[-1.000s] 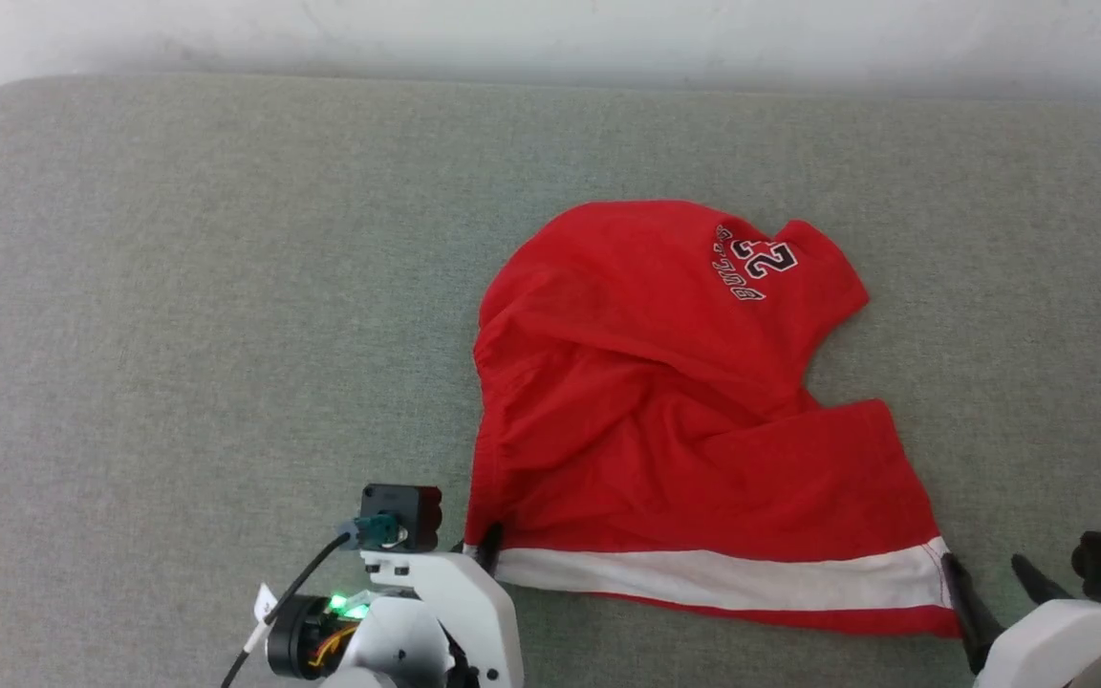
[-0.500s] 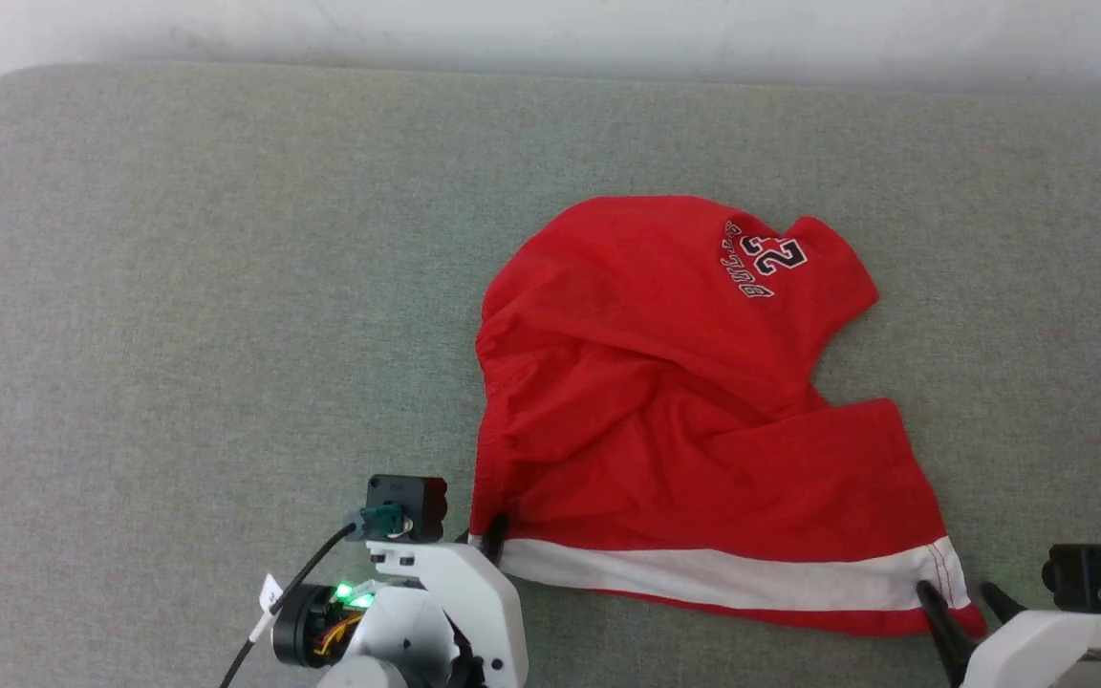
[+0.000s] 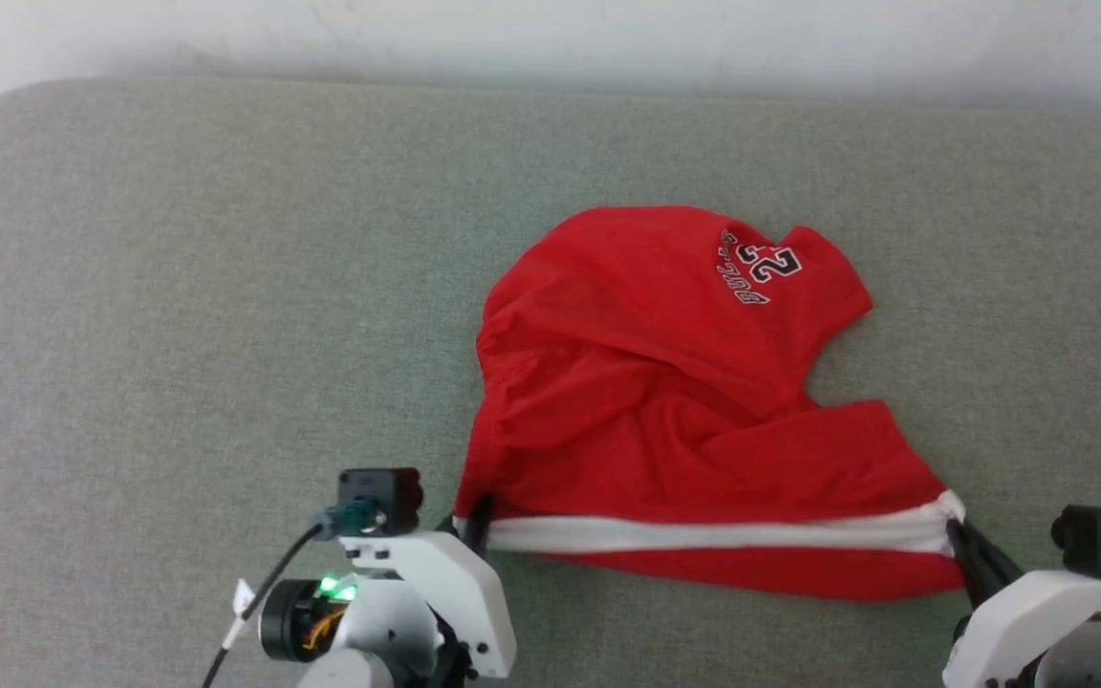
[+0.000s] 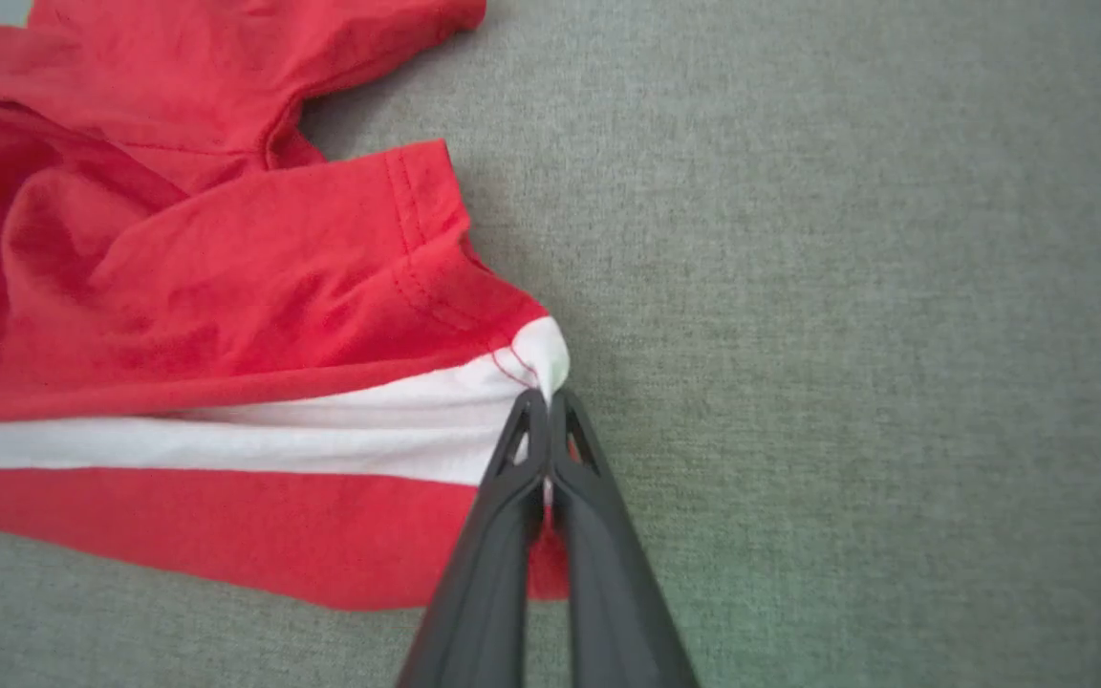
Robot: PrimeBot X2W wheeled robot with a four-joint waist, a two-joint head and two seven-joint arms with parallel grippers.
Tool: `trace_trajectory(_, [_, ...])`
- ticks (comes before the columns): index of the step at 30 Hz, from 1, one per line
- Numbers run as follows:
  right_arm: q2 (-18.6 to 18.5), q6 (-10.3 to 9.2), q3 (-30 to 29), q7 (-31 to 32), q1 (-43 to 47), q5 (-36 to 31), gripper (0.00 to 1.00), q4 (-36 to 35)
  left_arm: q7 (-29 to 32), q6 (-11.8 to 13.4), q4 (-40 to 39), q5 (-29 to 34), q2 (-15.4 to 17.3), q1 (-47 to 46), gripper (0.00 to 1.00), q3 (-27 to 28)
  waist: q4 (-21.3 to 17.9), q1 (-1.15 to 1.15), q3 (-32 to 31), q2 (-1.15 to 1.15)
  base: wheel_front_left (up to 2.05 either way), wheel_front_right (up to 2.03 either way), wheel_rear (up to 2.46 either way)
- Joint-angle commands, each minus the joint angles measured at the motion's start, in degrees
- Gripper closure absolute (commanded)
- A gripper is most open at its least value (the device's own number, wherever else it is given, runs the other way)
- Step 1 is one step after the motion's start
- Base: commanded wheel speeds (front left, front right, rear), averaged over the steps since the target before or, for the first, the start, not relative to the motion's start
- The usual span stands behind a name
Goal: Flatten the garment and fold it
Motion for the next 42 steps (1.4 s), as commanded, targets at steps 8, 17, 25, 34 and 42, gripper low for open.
trace_trajectory(8, [0.2, -0.05, -1.0, -2.3, -3.8, 0.5, 1.0, -8.0, -4.2, 0.6, -6.2, -6.1, -1.4, 0.6, 1.0, 4.7, -1.0, 0.0, -4.2, 0.0, 0.0, 0.0, 0.0])
trace_trajectory(17, [-4.1, -0.05, 2.1, 0.4, -15.6, 0.3, 1.0, -19.3, 1.1, -0.8, -14.4, -7.9, 1.3, -8.3, 1.0, 6.7, -2.2, 0.0, -7.9, 0.0, 0.0, 0.0, 0.0])
trace_trajectory(25, [-9.0, -0.05, 4.9, 4.7, -28.2, 2.5, 1.0, -22.1, 11.7, 0.8, -18.6, -9.9, 4.4, -21.0, 1.0, 9.8, -3.1, 0.0, -9.1, 0.0, 0.0, 0.0, 0.0])
trace_trajectory(34, [-13.3, -0.05, 7.8, 11.6, -37.4, 6.7, 1.0, -21.1, 22.3, 5.0, -18.4, -12.6, 5.3, -28.3, 1.0, 11.4, -3.7, 0.0, -5.2, 0.0, 0.0, 0.0, 0.0])
trace_trajectory(42, [-17.9, -0.05, 11.7, 13.7, -51.9, 7.3, 1.0, -11.5, 21.4, 6.6, -8.8, -9.8, 4.5, -42.4, 1.0, 11.7, -4.4, 0.0, 5.5, 0.0, 0.0, 0.0, 0.0])
